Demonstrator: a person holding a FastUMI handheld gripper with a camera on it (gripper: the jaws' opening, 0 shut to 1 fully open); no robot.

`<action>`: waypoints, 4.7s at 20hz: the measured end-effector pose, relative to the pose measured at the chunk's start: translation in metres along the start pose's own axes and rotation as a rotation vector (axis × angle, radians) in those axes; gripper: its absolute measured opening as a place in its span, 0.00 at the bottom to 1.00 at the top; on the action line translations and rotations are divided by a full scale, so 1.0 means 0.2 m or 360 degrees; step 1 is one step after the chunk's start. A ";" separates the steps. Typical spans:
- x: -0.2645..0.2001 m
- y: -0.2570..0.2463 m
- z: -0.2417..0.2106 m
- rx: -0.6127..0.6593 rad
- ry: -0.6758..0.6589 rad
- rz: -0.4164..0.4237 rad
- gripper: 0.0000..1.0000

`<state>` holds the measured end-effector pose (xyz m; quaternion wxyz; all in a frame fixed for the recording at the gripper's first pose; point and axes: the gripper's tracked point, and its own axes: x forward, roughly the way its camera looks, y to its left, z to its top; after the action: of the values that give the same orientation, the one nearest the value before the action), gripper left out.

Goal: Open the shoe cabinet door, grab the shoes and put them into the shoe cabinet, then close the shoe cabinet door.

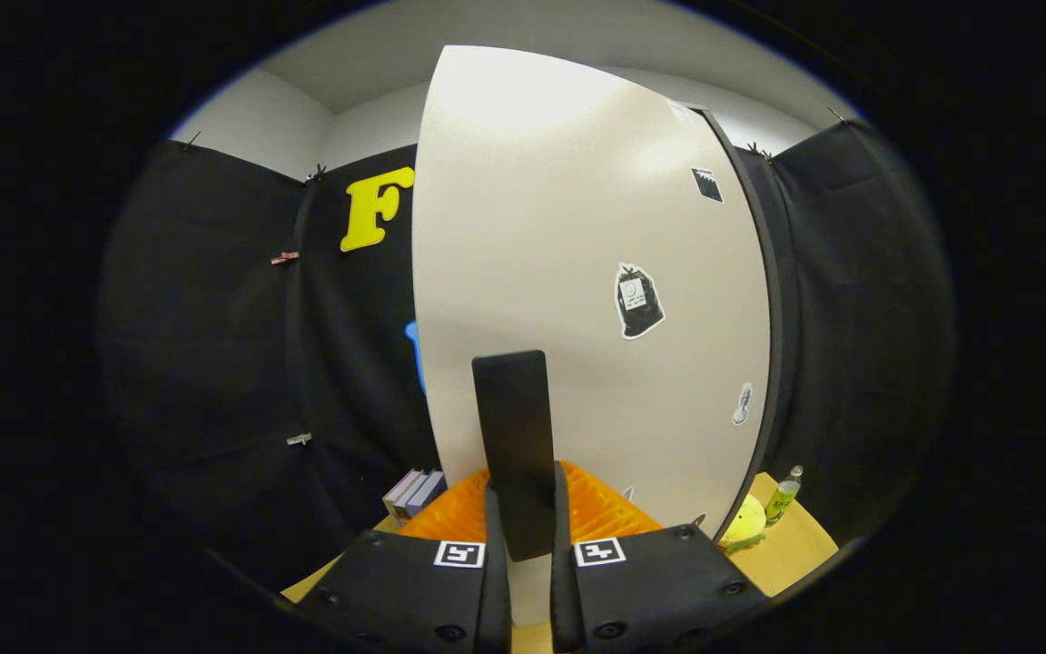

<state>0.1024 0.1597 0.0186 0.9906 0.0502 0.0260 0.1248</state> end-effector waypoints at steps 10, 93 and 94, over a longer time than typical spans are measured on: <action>-0.29 -0.21 0.06 0.0021 0.0009 0.0017 0.21; -0.27 -0.17 -2.15 0.0223 0.1272 -0.0150 0.95; -0.24 -0.18 -2.19 0.0219 0.1273 -0.0163 0.95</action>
<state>0.0365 0.1535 -0.4185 0.9016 0.0626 0.4200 0.0829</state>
